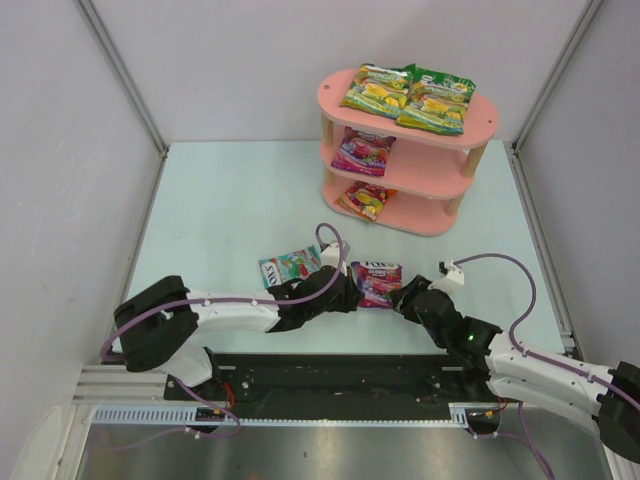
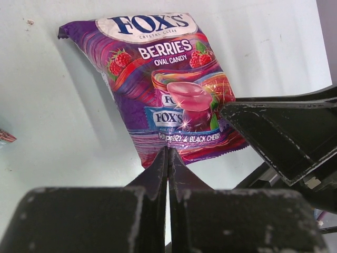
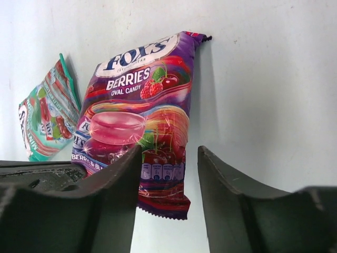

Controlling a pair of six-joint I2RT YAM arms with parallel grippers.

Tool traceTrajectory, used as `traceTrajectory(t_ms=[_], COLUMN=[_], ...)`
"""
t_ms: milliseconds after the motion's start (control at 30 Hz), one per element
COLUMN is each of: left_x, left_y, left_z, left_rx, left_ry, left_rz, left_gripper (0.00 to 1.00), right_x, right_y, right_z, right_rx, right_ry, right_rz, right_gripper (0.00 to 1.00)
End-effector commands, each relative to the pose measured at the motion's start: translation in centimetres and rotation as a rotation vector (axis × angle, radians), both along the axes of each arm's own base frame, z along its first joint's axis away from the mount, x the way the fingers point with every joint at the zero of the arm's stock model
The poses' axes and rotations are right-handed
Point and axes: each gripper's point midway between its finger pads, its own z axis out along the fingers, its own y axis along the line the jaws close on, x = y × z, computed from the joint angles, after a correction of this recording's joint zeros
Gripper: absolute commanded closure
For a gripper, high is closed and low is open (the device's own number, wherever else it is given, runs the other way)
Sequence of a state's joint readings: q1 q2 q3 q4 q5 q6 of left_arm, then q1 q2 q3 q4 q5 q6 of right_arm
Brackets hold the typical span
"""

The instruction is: Place and organize the candy bags onto the shelf

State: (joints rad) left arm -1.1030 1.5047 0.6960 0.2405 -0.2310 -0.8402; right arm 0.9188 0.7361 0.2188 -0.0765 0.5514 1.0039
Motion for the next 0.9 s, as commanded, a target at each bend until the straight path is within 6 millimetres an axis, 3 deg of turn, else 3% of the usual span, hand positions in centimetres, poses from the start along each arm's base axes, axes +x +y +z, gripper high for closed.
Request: traceTrajectory(t_ms=[0, 167, 367, 533, 767, 867], left_x=[0.3, 0.3, 0.3, 0.1, 0.0, -0.1], left_y=[-1.8, -2.2, -2.3, -1.9, -2.0, -2.1], left_z=[4.8, 5.5, 5.5, 5.0, 6.0, 7.5], left_rx=[-0.153, -0.175, -0.178, -0.175, -0.134, -0.091], left_ry=[-0.038, -0.041, -0.039, -0.032, -0.088, -0.148], left_rz=[0.0, -0.004, -0.007, -0.003, -0.027, -0.046], left_gripper=[1.0, 1.0, 1.0, 1.0, 1.0, 1.0], right_x=[0.5, 0.6, 0.6, 0.7, 0.6, 0.9], right_y=[-0.3, 0.5, 0.7, 0.6, 1.0, 0.8], right_z=[0.7, 0.9, 1.1, 1.1, 2.8, 5.1], right_rx=[0.022, 0.05, 0.056, 0.051, 0.01, -0.05], right_ry=[-0.016, -0.016, -0.025, -0.03, -0.094, -0.168], right_rz=[-0.034, -0.005, 0.004, 0.0, 0.053, 0.072], right_gripper=[0.47, 0.5, 0.71, 1.0, 1.0, 1.0])
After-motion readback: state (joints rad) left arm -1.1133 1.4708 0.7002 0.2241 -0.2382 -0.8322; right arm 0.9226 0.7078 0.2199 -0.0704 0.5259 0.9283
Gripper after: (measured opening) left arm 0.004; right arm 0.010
